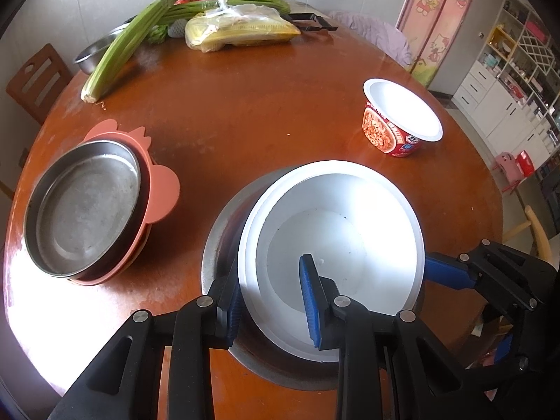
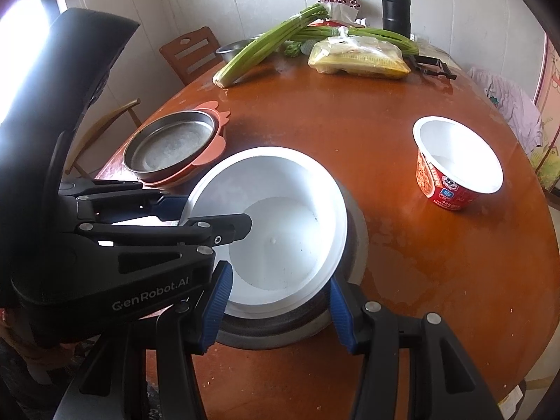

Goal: Organize plates and bowls
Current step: 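Open the left tool to release the white bowl inside the steel bowl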

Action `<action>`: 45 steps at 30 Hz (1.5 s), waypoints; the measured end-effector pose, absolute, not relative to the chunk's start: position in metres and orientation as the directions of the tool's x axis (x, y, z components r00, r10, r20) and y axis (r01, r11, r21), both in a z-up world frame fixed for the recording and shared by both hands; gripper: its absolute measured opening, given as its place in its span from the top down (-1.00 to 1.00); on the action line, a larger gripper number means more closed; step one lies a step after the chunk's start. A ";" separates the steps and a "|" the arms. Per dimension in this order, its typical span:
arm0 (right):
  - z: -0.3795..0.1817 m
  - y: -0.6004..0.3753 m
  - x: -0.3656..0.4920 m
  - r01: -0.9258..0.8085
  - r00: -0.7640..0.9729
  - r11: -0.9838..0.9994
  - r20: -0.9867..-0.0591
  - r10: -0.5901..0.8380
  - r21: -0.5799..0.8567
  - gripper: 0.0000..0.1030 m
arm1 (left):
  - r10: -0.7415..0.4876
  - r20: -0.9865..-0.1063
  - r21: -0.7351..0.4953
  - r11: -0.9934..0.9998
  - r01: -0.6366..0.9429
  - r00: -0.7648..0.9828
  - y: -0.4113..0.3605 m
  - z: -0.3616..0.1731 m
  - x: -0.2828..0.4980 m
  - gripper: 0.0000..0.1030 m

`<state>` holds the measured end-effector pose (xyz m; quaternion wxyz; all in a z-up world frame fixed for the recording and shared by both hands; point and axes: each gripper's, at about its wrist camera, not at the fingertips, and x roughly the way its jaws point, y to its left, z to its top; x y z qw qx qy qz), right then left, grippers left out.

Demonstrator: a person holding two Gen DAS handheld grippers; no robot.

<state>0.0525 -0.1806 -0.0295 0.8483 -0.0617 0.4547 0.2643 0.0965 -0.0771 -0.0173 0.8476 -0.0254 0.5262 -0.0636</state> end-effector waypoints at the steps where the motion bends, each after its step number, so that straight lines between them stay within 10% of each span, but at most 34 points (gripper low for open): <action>1: -0.030 -0.180 0.053 -0.504 0.447 0.853 -0.805 0.391 0.134 -0.03 | -0.134 -0.889 -0.109 0.991 0.080 0.438 -0.077 -0.018 0.097 0.41; 45: -0.005 -0.214 0.066 -0.414 0.570 0.905 -0.746 0.344 0.102 -0.04 | -0.140 -0.827 -0.122 0.990 0.069 0.544 -0.071 0.028 0.107 0.24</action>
